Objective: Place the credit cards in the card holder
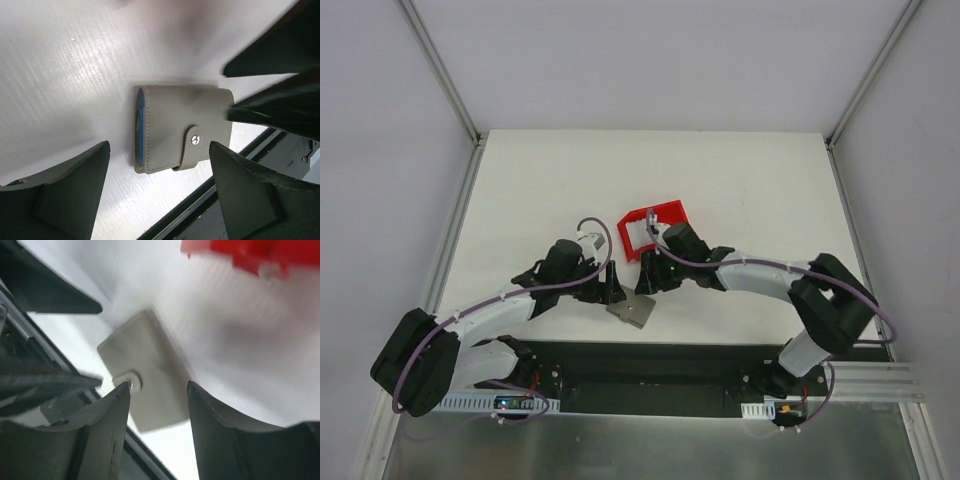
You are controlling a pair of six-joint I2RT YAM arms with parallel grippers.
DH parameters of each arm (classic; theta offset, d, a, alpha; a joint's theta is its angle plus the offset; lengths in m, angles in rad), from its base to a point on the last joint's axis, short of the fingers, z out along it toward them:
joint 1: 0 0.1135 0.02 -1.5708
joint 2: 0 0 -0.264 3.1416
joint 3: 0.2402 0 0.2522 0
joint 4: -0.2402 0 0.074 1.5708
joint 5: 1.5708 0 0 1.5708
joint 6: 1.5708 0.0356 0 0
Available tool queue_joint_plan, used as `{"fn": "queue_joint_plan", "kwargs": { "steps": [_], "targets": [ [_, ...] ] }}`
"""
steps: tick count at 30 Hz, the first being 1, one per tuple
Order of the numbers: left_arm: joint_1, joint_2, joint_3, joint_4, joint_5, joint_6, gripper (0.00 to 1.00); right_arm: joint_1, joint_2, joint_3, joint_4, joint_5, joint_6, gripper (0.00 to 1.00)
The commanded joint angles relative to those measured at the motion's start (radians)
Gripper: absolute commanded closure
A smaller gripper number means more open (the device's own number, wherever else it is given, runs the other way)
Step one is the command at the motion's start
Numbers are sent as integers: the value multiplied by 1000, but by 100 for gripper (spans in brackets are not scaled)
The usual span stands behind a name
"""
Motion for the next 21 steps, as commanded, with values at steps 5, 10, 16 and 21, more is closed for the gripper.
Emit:
{"fn": "queue_joint_plan", "kwargs": {
  "steps": [5,10,16,21],
  "targets": [
    [1,123,52,-4,12,25,28,106,-300,-255,29,200,318,44],
    [1,107,18,9,41,-13,39,176,-240,-329,150,243,509,44],
    [-25,39,-68,65,63,-94,46,147,-130,-252,194,251,477,44],
    [-93,21,-132,134,66,-182,54,78,-67,-153,177,192,374,49]
  ]
}}
